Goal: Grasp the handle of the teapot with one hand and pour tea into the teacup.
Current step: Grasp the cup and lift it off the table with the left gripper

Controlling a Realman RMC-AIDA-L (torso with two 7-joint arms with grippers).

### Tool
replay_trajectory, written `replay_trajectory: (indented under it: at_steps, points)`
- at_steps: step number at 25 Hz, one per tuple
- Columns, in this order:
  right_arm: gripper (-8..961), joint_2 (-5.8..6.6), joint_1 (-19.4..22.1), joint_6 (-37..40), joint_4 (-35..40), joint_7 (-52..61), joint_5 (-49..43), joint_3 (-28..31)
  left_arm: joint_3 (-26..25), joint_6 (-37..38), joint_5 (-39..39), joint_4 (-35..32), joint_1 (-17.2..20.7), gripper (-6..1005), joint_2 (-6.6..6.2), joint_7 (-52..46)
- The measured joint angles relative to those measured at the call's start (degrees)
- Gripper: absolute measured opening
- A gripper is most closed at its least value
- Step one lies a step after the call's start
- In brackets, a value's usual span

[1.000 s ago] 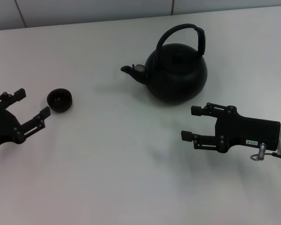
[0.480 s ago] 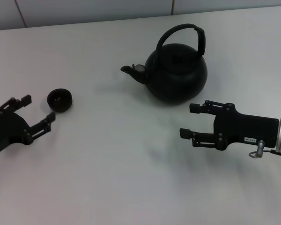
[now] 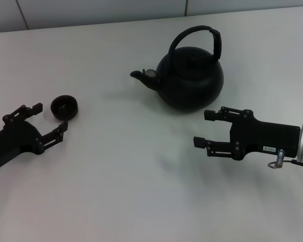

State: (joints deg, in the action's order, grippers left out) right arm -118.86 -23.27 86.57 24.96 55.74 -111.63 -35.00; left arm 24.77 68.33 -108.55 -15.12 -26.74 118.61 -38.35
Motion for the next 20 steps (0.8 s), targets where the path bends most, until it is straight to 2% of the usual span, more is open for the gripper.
replay_trajectory:
  at_steps: [11, 20]
  points:
    - [783, -0.05, -0.04, 0.11, -0.09, 0.15, 0.0, 0.71, -0.37, -6.64, 0.35, 4.43, -4.32, 781, 0.04, 3.79]
    - [784, -0.06, -0.06, 0.3, -0.12, 0.39, 0.01, 1.16, -0.42, -9.99, 0.36, 5.21, -6.69, 779, 0.12, 3.8]
